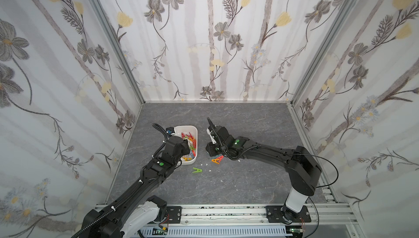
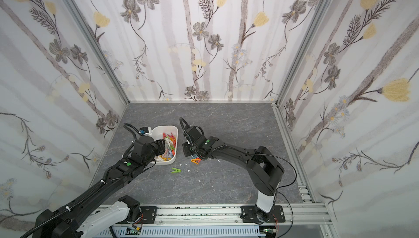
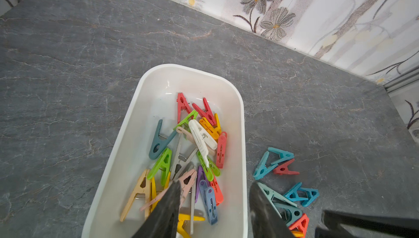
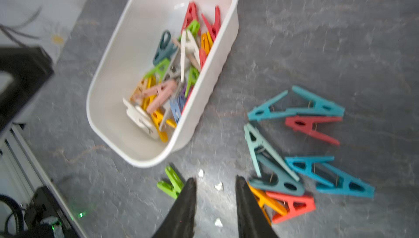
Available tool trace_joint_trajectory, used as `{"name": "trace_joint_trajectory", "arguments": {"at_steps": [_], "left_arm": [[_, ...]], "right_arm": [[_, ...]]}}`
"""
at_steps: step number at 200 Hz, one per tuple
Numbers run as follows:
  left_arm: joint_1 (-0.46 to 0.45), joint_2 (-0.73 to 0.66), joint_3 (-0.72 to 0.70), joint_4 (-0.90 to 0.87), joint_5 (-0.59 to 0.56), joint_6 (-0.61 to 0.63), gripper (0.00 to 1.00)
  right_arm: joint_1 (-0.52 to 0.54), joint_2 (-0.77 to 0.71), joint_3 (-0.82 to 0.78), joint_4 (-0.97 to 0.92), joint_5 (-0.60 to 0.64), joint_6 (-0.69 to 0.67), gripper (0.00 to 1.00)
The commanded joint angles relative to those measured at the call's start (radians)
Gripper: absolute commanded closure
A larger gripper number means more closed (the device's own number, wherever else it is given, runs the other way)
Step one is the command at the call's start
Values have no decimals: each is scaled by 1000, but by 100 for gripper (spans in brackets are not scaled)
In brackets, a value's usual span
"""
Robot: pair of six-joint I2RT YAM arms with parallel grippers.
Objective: Put the clothespins into the storage box
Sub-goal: Place the clothespin in the storage box, then pick up the clothespin from the center of the board.
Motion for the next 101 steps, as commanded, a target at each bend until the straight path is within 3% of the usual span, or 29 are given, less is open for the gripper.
{"name": "trace_joint_trajectory", "arguments": {"at_steps": [1,53,101], "left_arm": [[31,-8,-19,-57,-6,-25,50],[226,-37,-28,-62,85,-34,50],[268,-40,-27,-36,130,-31,50]], "right_arm": [[63,-11,-42,97,20,-79,66],[178,139,70,126,70,-170,59],[196,264,210,30,98,-210,60]]}}
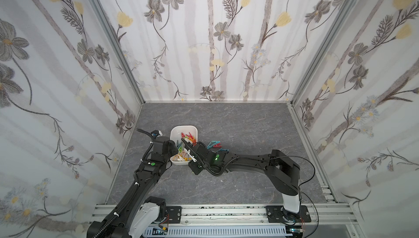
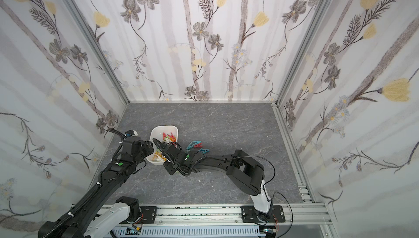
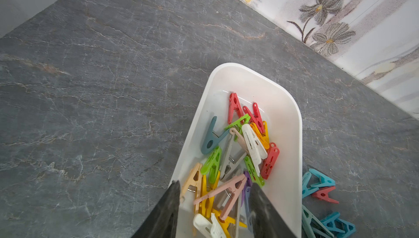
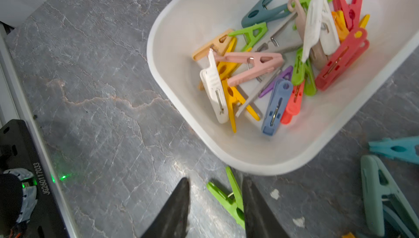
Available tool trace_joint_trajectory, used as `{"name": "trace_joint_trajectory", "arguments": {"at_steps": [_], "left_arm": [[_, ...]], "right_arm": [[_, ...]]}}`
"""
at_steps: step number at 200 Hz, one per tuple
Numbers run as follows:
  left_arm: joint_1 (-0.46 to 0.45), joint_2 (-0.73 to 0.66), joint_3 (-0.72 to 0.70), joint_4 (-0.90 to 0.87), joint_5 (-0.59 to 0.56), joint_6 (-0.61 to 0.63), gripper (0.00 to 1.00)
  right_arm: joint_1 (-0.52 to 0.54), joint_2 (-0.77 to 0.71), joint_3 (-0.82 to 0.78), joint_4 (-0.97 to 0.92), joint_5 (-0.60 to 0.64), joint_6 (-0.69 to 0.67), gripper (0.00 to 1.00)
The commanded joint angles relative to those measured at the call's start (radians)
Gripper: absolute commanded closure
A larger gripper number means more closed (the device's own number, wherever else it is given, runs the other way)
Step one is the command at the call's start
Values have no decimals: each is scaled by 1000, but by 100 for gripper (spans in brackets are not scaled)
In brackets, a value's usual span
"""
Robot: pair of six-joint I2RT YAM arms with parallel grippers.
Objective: Put the clothespins into the storage box
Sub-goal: Pick up the clothespin from the center of the board.
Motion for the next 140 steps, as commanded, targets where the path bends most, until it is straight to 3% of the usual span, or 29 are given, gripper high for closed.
{"name": "trace_joint_trajectory", "arguments": {"at_steps": [1,140], "left_arm": [[8,-3,-1,26,28,-11,50],[9,-7,-20,61,54,-21,50]], "right_arm": [[-1,36,31,-27,25,-35,60],[-9,94,79,-175,37,-127,62]]}}
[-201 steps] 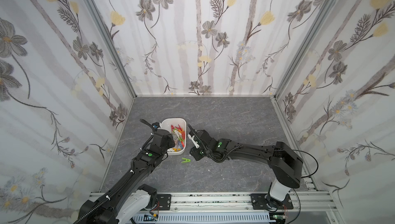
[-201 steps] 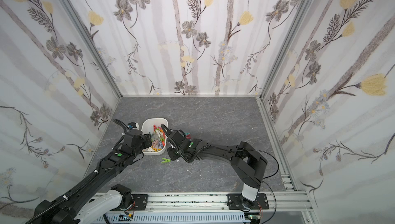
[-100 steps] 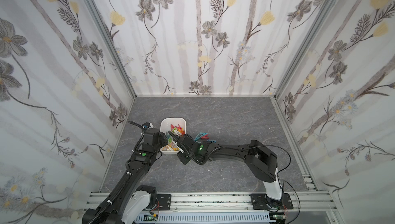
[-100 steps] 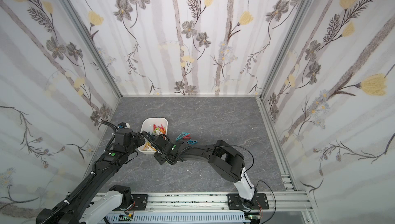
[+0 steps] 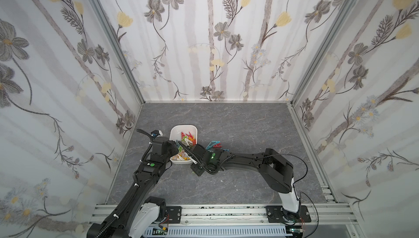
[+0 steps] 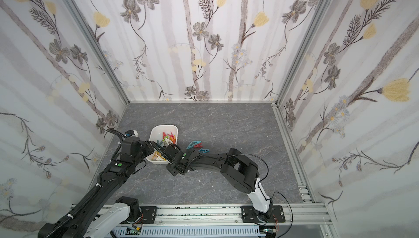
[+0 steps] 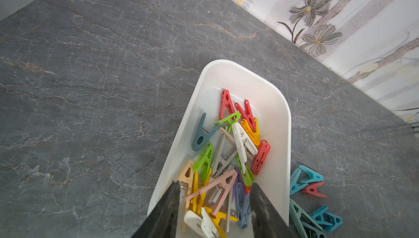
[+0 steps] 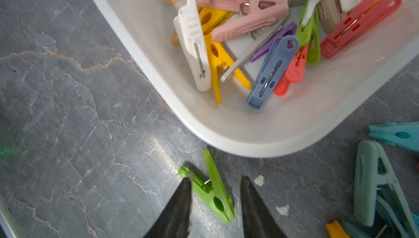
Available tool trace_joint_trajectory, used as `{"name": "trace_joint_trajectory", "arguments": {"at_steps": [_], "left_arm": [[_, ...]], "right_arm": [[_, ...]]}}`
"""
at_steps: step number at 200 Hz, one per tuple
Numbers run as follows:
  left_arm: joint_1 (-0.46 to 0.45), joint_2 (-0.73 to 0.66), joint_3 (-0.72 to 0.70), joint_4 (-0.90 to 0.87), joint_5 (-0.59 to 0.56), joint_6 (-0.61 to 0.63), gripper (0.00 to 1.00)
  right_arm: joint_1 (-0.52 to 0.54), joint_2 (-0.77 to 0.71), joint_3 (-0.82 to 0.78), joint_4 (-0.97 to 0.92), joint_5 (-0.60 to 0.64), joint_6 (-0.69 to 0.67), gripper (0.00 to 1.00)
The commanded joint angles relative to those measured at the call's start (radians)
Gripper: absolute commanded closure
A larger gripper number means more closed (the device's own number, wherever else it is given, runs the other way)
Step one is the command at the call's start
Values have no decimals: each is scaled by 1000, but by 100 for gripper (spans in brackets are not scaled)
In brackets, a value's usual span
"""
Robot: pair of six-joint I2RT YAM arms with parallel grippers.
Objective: Put the clothespins into the storage box
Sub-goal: Pick up the clothespin from the center of the board.
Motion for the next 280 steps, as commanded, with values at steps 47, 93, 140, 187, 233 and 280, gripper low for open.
{"name": "trace_joint_trajectory", "arguments": {"at_steps": [47,93,140,187,233,280], "left_arm": [[1,19,-25,62,22,-18,50],[2,33,-28,76,17,-15,50],[1,28,-21,72,15,-10,50],[1,22,-12,69,28,11,50],[-36,15,11,66,52,32,50],[-223,3,13,68,-66,104,50]], "right_arm": [[2,65,54,-37,19,-56,66],[-4,107,91,-66,12,-66,72],[-4,104,72,-68,6,-62,82],[-18,10,-6,-35,-8,-33,90],[-83,-152,-116,-13,-50,19,91],[-153,-194,-19,50,-133,153,91]]}}
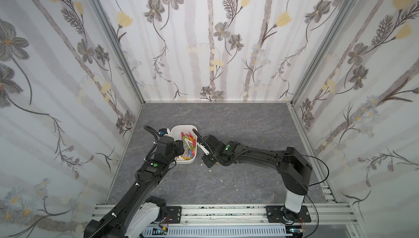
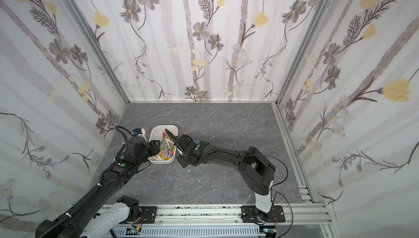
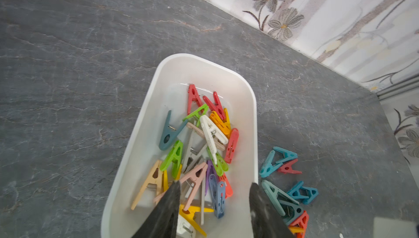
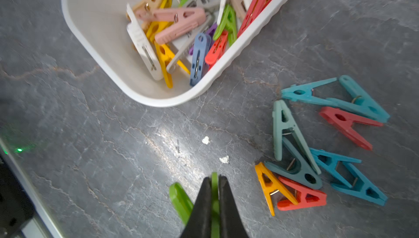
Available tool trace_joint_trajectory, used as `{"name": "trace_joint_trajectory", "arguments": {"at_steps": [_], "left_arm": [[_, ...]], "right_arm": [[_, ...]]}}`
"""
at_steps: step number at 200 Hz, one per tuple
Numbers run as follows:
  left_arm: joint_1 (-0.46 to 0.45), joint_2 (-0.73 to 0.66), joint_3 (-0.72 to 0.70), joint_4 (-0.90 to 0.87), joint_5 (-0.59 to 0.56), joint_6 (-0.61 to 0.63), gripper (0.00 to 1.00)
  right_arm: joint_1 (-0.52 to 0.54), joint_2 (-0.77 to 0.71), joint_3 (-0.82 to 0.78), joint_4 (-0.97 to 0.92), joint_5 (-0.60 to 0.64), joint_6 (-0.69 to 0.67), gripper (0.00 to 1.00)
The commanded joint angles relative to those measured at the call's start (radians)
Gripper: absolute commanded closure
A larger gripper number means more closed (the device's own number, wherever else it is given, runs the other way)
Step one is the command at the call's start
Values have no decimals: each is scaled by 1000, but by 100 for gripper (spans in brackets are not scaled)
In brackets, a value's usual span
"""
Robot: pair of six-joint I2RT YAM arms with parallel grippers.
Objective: Put the clothespins into the storage box
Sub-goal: Pick up the clothespin from the center of the board, then place the clothespin in the storage box.
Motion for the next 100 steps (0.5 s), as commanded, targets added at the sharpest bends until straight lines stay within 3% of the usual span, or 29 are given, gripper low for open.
{"name": "trace_joint_trajectory", "arguments": {"at_steps": [1,24,62,100], "left_arm": [[-65,1,-1,27,-81,46,50],[-76,18,-14,37,-114,31,50],[-51,26,7,33,-159,32,50],[-51,44,22,54,-117,53,50]], "right_arm": [[-23,19,68,102,-75,104,92],[-44,126,193,182,-152,213,92],[-69,307,411,223,-123,322,91],[-102,341,489,146,-73,294,72]]}}
